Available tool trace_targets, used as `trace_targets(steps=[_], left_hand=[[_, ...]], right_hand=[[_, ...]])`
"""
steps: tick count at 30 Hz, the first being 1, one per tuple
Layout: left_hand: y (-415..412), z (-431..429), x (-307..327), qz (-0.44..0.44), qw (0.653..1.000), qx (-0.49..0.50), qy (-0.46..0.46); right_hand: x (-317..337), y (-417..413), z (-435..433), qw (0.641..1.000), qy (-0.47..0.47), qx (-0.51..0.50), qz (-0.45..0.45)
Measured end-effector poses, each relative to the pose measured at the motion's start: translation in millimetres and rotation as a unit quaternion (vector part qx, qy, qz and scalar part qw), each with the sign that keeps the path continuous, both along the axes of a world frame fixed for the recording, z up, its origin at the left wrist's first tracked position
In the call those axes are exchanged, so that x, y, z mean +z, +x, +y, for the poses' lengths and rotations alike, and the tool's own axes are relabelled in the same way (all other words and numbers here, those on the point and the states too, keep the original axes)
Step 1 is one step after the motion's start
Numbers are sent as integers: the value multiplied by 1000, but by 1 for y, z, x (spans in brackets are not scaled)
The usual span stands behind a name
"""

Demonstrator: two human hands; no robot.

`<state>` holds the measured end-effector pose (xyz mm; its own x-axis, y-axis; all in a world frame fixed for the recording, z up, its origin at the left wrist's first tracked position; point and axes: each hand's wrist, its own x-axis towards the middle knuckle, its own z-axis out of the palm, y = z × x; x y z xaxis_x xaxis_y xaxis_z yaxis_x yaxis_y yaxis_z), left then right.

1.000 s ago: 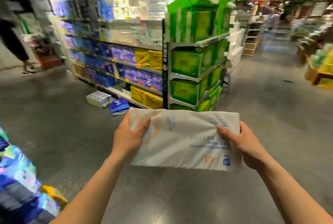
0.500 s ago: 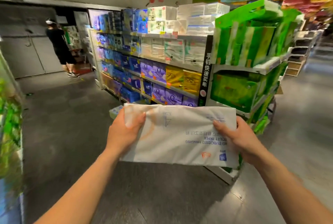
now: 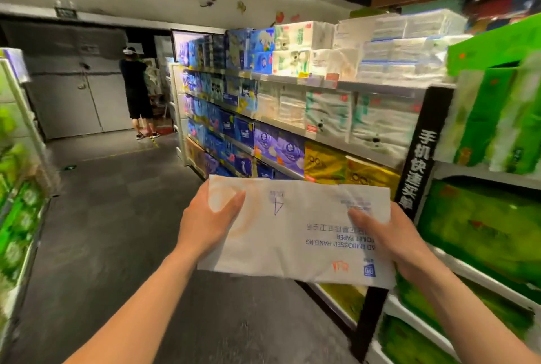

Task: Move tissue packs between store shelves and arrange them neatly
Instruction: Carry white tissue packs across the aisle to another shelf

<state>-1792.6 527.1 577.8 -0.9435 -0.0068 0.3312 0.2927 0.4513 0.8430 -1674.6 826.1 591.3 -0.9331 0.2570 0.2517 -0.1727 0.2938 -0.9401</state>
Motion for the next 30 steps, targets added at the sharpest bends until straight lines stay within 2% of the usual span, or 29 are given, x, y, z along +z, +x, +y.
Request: trace_targets(steps=[7,14,17,24,30], left_hand=[[-198,6,20,30,999,16,27],[-427,8,16,67,996,-40,48],[-523,11,34,64,994,-73,57],[-704,40,86,99,988,-118,32],[-843,89,94,114,981,-147,56]], right_hand=[[33,-209,14,1000,12,12,7],[27,-413,17,999,5,-17,28],[36,-496,18,998,1,-53,38],[67,-648,28,986,17,-149,71],[89,-758,62,982,25,-158,102]])
